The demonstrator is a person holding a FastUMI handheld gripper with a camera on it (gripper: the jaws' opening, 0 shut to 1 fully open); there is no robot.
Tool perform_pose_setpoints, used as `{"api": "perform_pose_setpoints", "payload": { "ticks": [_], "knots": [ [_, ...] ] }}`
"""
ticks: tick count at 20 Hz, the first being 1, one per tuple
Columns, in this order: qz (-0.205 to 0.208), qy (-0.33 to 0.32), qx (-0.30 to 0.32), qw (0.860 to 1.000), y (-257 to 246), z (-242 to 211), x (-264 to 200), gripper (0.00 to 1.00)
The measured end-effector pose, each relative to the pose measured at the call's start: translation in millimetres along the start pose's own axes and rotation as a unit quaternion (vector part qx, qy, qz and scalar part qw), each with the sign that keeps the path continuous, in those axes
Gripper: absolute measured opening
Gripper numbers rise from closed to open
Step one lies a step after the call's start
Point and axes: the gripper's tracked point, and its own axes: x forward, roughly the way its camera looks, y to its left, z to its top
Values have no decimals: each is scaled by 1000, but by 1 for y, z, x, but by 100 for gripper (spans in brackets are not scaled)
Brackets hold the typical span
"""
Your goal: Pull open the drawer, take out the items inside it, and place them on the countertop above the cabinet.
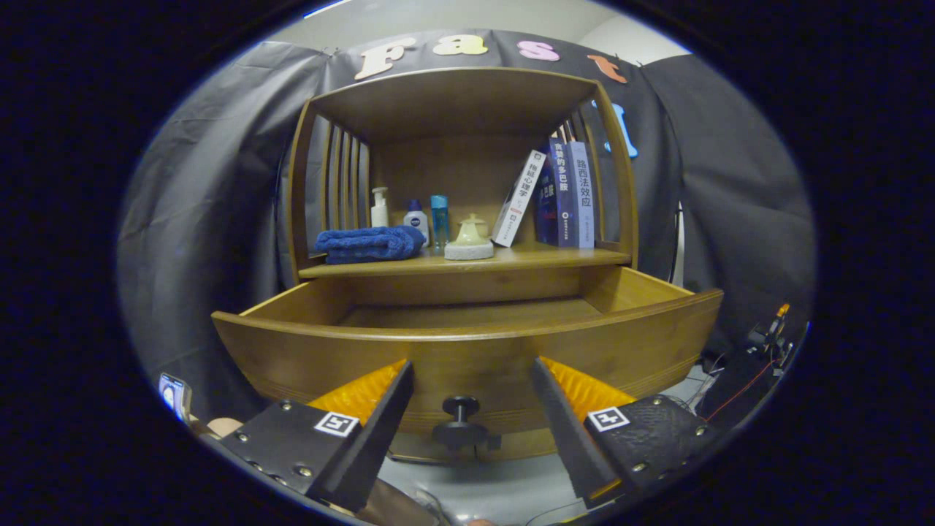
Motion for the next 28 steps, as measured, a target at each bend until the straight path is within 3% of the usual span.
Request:
{"api": "perform_pose_setpoints", "payload": {
  "ticks": [28],
  "knots": [
    [0, -4, -33, 999, 5, 22, 112, 98]
  ]
}}
